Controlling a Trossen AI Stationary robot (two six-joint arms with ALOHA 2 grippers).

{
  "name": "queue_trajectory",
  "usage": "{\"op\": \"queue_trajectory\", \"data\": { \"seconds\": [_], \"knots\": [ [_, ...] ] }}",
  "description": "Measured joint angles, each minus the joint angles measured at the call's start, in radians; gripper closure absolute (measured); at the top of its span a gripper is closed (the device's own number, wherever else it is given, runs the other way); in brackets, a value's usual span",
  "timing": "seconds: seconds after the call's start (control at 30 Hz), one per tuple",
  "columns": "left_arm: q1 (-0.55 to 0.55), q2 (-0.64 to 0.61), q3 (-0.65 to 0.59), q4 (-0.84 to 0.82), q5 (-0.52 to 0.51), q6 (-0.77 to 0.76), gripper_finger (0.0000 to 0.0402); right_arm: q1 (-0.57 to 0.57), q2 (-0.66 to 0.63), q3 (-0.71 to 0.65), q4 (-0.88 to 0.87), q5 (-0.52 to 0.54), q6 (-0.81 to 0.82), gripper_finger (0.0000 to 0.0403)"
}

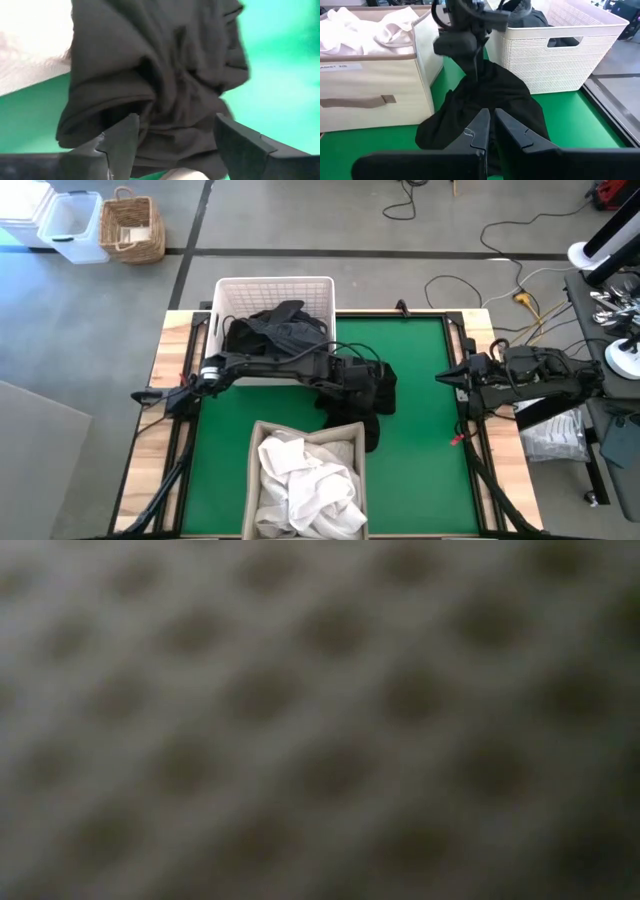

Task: Sort clothes
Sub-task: Put the black shirt into the white bin

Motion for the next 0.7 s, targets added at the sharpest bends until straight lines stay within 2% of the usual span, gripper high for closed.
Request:
{"op": "queue_trajectory", "data": {
  "seconds": [0.27,0.37,0.7],
  "knots": [
    [0.0,-0.001,-0.087,0.069,-0.013,-0.032,0.0159,0.0,0.002,0.0,0.001,0.0,-0.016,0.0385],
    [-0.001,-0.005,-0.123,0.122,-0.057,-0.036,0.0159,0.0,0.002,0.0,0.001,0.0,-0.026,0.0385],
    [-0.006,-0.005,-0.145,0.142,-0.102,-0.038,0.0169,0.0,0.002,0.0,0.001,0.0,-0.04,0.0385]
  ]
}}
